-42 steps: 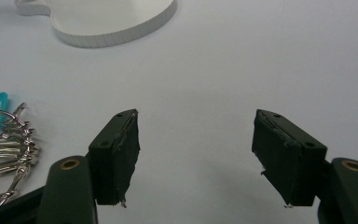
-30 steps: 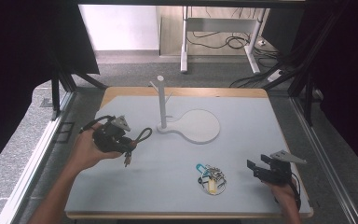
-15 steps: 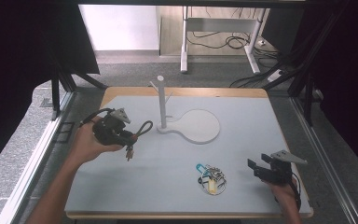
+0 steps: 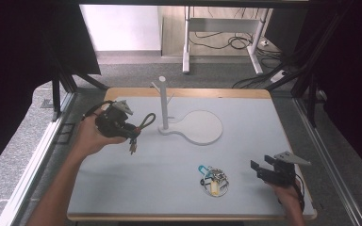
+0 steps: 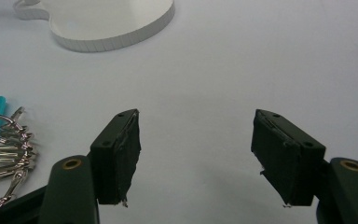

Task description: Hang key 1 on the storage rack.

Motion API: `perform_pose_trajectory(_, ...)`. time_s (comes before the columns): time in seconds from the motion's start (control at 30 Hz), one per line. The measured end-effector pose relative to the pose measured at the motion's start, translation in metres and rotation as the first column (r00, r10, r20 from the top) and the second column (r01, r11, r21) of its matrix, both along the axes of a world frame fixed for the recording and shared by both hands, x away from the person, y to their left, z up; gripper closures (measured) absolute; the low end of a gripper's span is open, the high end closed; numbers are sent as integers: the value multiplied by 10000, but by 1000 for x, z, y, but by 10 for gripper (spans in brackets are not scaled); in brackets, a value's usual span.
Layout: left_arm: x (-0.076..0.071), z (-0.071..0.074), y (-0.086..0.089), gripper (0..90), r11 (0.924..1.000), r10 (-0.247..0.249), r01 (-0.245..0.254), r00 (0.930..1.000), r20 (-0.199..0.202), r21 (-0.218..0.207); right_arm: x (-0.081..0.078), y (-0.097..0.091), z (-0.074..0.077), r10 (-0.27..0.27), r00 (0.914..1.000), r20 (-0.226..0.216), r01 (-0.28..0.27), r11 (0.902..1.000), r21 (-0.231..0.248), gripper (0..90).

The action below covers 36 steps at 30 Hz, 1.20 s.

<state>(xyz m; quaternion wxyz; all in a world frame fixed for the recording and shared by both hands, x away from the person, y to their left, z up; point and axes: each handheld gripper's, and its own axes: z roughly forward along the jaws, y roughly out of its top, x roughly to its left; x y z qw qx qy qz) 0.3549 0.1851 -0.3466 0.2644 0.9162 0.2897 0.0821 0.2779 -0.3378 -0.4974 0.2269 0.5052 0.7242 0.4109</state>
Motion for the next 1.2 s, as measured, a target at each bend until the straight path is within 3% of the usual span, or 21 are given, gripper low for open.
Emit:
perform_pose_trajectory(0.43, 9, 12, -1, 668, 9994, 152, -149, 9998, 93, -321, 0, 0, 1, 0, 10000, 12, 0, 10000, 9, 327)
perform_pose_trajectory(1.2, 39, 27, -5, 669, 9972, 522, -519, 9986, 30, -533, 0, 0, 2, 49, 10000, 25, -49, 10000, -38, 328)
